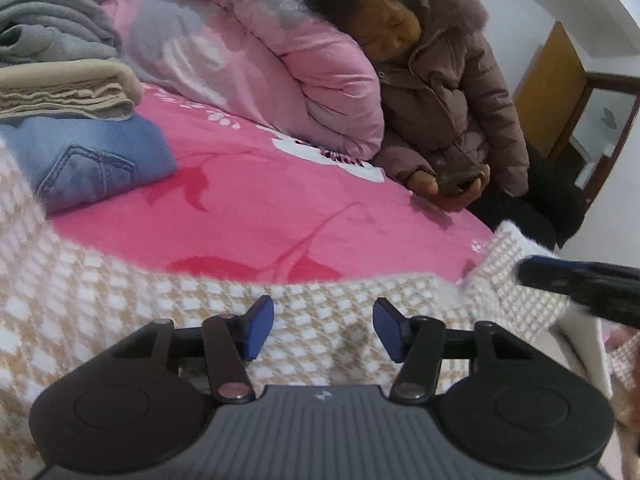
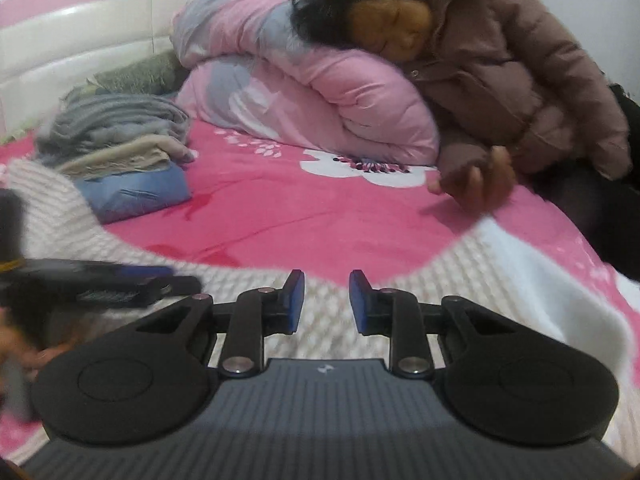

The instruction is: Fold clothes

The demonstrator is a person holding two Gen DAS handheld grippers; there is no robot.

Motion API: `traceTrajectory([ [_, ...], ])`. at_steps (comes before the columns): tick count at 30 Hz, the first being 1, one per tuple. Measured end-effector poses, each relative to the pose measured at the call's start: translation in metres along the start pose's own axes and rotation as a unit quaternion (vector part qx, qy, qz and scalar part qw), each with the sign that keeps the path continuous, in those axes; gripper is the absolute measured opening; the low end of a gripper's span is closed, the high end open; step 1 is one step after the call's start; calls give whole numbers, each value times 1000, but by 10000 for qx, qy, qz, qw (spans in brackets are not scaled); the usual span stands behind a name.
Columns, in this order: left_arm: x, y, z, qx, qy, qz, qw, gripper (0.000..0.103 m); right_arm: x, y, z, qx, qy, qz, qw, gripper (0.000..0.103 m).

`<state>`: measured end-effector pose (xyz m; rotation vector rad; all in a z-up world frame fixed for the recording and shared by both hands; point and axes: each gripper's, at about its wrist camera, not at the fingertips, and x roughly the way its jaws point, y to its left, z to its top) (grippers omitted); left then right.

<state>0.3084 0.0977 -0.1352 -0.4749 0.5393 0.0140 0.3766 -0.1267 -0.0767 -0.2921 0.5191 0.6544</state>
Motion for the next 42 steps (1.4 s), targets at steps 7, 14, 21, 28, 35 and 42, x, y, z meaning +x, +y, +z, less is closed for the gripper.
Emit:
traceTrajectory([
  [7,0,12,3,-312,-37,144,9994,36,39,-55,-37,572,839,-681,9925,23],
  [14,-2,15,4,-407,-134,281,9987,36,15,-12,4,268,264,-86,9993,23],
  [21,-3,21,6,-536,-195,329,9978,35,80,-56,-17,1211,581,-325,9904,2],
  [28,-3,20,5,-576,-223,374,9974,36,73,-42,-15,1043,668,-823,9889,4],
  [35,-7,21,7,-640,-201,62,9977,57,39,-65,-13,2259,617,-743,9694,5],
  [42,-57,-11,3,-33,-118,185,9998,74,-59,-7,-28,2399,657,176,9684,10],
])
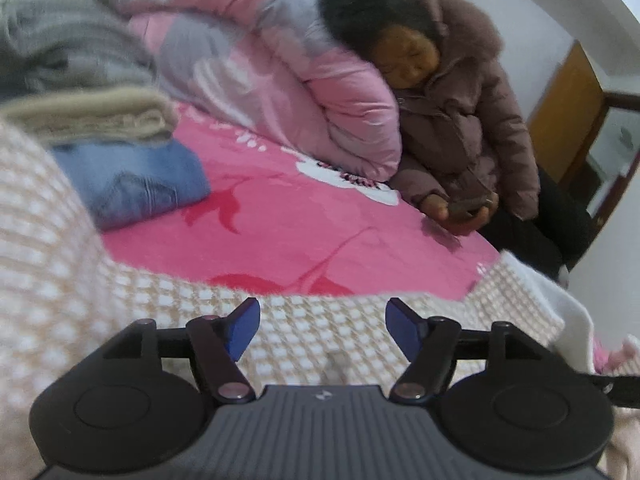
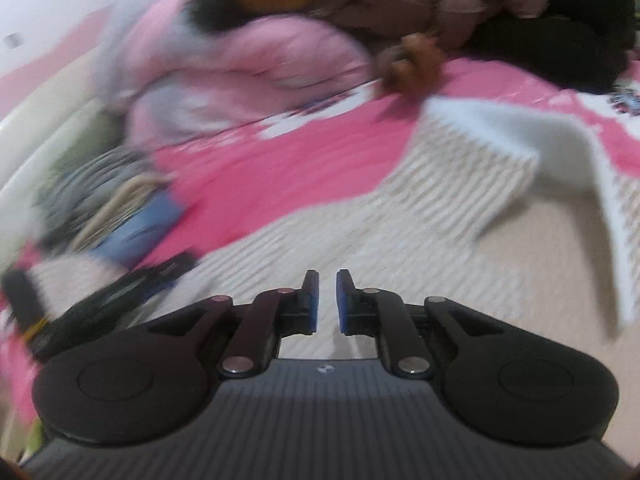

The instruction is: Fold clothes

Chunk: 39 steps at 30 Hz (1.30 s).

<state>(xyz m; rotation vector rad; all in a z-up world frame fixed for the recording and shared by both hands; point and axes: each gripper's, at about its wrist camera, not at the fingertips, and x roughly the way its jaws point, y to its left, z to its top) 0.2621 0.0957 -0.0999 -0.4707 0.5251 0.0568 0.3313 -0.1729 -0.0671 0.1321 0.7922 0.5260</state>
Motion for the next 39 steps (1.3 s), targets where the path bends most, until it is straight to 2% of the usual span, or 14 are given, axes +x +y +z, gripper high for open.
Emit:
traceTrajectory([
  [2,-30,5,-10,-96,85,-168,9998,76,-3,17,-16,-176,82,177,9997,13],
  [4,-64,22,-22,-143,72,-174,9997,76,18,28,-31,-184,187,299,9992,14],
  [7,-123,71,-27,-447,-217,409,9979,77,62,42,-64,-674,355,19,9971,15],
  [9,-157,116,-25,-945,-456,996,9895,77,65,50,-77,-1057,-81,-77,9943,16],
  [10,-171,138,-22,-1201,-572,1260,9831,77,63,48,-76,-945,-121,-61,9954,16],
  [14,-192,207,-6,-1696,-804,1958,9625,76,59,32,-79,-368,-278,227,9987,16],
  [18,-186,254,5,-1961,-692,1763,9621,77,61,25,-79,-175,-326,344,9987,16],
  [20,-186,261,7,-2038,-844,1607,9620,77,61,26,-80,-183,-345,339,9987,16],
  [23,-173,260,9,-1760,-909,1627,9666,77,63,23,-81,-105,-376,388,9985,16],
  [25,-164,257,11,-1491,-929,1719,9693,72,63,22,-81,-75,-389,400,9984,16],
  [28,-157,258,11,-1284,-952,1674,9729,51,63,24,-82,-89,-397,383,9984,16],
  [30,-157,255,12,-1218,-975,1744,9722,19,62,23,-81,-98,-398,383,9984,16],
  [32,-166,251,14,-1178,-1108,1772,9708,12,62,23,-82,-87,-411,382,9984,16],
  [39,-231,204,30,-1105,-1969,1894,9556,10,62,21,-82,-20,-438,433,9981,16],
])
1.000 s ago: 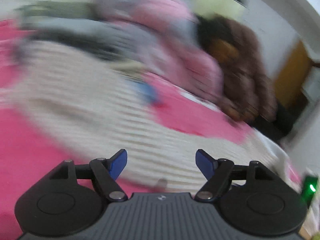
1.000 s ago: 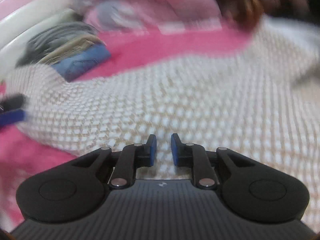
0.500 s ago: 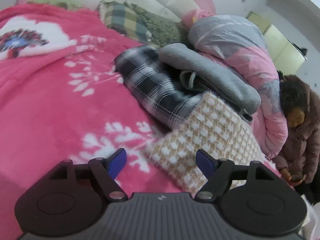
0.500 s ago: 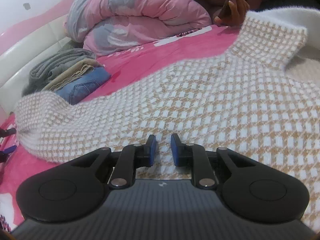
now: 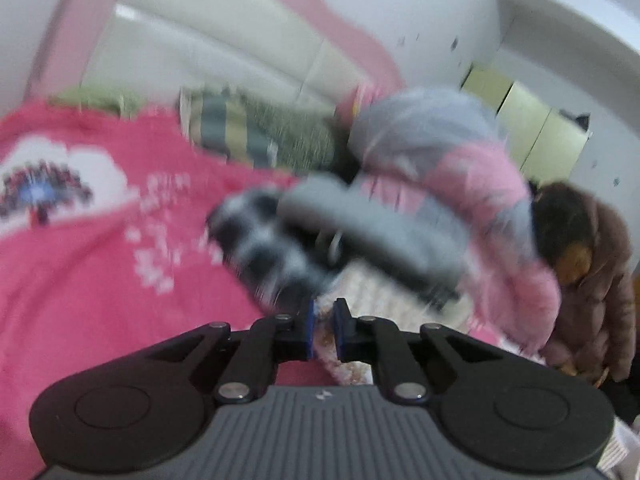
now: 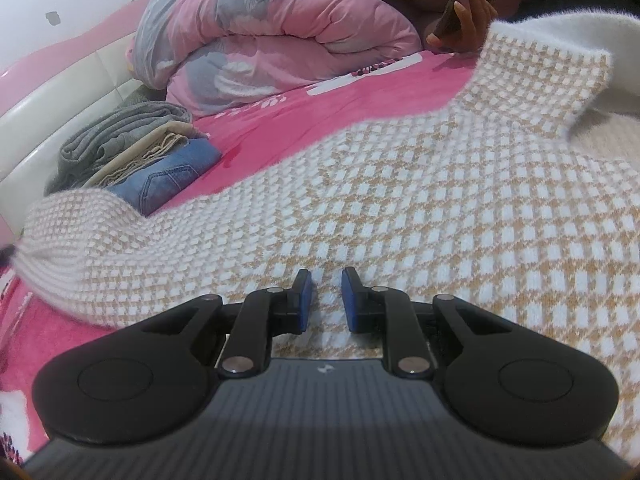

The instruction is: Fold clothes

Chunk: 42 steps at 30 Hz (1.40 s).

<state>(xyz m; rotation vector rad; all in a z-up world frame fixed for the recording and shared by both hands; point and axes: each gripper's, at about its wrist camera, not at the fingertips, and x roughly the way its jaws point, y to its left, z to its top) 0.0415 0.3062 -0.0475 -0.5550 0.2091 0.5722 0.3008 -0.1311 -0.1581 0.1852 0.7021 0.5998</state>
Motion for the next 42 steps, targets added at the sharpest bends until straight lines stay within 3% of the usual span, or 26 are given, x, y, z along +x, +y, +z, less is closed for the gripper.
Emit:
traceTrajectory([
  [4,2,-1,-12,183,220,550,9981,10,0,-3,0,86,-24,63,9999,15],
  [9,28,43,-43,-530,1040,1011,9880,11,-1,-5,-1,135,-35,107,9998,15],
  [14,13,30,-40,-24,586,1233,9906,18,-1,-8,-2,224,-52,170,9996,15],
  [19,-8,46,-28,-380,376,1477,9876,33,-1,-10,-2,260,-56,196,9995,15],
  [21,-19,42,-25,-367,317,1442,9884,45,-1,-10,-2,280,-50,207,9994,15],
  [22,-26,38,-23,-339,295,1388,9893,50,-1,-10,-1,290,-47,211,9993,15],
  [24,-38,25,-21,-259,300,1129,9928,67,-1,-11,0,328,-29,228,9992,15],
  [28,-69,-13,-19,341,323,308,9984,71,-20,-23,10,855,39,323,9958,18],
  [32,-97,-56,-28,1041,383,-347,9932,75,-95,-29,7,1119,-315,341,9926,21],
  [36,-110,-113,-68,1667,924,-1296,9731,75,-150,-7,-30,615,143,363,9973,21],
  [40,-122,-158,-121,2250,1753,-2028,9368,75,-195,8,-102,-383,402,-461,9974,19],
  [42,-130,-170,-141,2501,2033,-2218,9203,75,-227,6,-129,-305,261,-575,9975,19],
])
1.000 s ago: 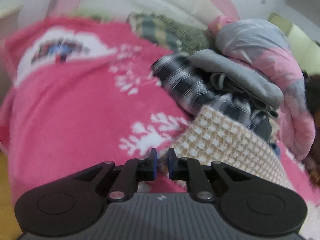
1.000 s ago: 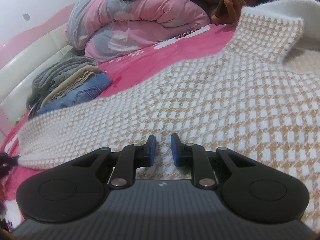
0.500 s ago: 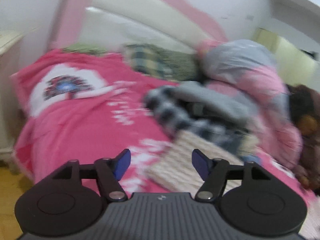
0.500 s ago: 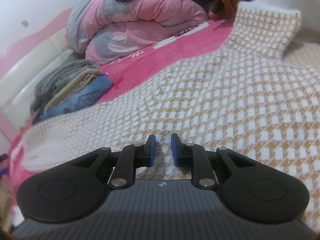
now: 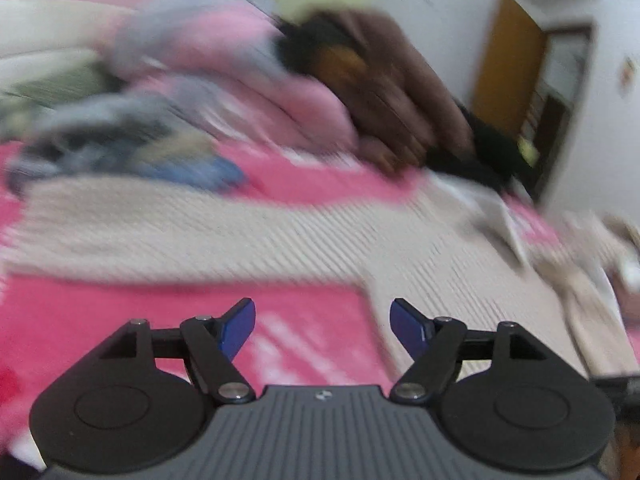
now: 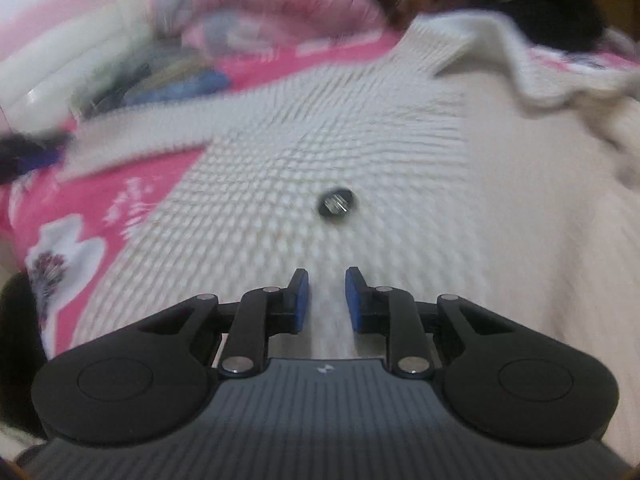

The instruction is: Fold clothes

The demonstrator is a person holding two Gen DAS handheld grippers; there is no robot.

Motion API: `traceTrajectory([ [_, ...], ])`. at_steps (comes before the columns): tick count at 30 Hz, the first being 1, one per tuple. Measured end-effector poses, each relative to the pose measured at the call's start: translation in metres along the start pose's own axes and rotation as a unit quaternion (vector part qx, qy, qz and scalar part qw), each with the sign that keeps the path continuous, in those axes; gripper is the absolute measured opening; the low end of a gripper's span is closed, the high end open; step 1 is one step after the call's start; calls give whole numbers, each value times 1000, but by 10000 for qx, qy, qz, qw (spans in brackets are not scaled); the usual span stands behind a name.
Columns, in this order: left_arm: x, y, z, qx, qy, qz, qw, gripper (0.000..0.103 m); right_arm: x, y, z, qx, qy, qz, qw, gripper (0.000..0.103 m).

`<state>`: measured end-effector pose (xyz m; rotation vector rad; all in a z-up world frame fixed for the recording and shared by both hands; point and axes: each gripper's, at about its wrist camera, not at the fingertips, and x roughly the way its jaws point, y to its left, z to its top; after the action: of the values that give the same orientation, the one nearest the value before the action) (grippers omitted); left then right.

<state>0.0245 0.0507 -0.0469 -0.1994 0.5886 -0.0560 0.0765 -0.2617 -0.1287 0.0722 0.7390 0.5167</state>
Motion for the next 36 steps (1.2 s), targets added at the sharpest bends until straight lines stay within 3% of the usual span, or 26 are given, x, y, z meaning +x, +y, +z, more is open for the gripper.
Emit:
traceTrajectory([
  [4,4,-35,-19,502,361,-408,9973,75,-59,-17,-37,652,-336,-219,9971,19],
  [8,6,-78,-45,1406,605,-768,9852,75,-84,-11,-53,610,-737,-375,9947,21],
  [12,-5,-104,-95,2537,738,-399,9636,76,-90,-5,-87,283,-764,-680,9943,21],
  [13,-13,-103,-104,2658,608,-325,9616,77,-96,-5,-99,328,-856,-745,9930,21],
  [19,-39,-91,-110,2611,661,-266,9627,79,-149,-12,-146,1252,-1347,-646,9808,22],
  [25,-48,-113,-106,2933,548,-84,9544,80,-160,4,-138,774,-2017,-678,9740,24],
  [27,-50,-120,-103,2944,491,-113,9544,83,-158,-1,-140,969,-2151,-613,9699,30],
  [29,-50,-127,-97,2860,427,-227,9570,87,-159,-11,-145,1299,-2323,-532,9624,50],
  [32,-42,-139,-86,2617,503,-467,9627,91,-165,-34,-155,1963,-2703,-459,9414,62],
  [33,-38,-144,-82,2533,558,-553,9642,93,-167,-42,-156,2124,-2804,-473,9349,64],
  [36,-19,-159,-72,2234,643,-770,9696,96,-167,-56,-152,2275,-3040,-738,9222,86],
])
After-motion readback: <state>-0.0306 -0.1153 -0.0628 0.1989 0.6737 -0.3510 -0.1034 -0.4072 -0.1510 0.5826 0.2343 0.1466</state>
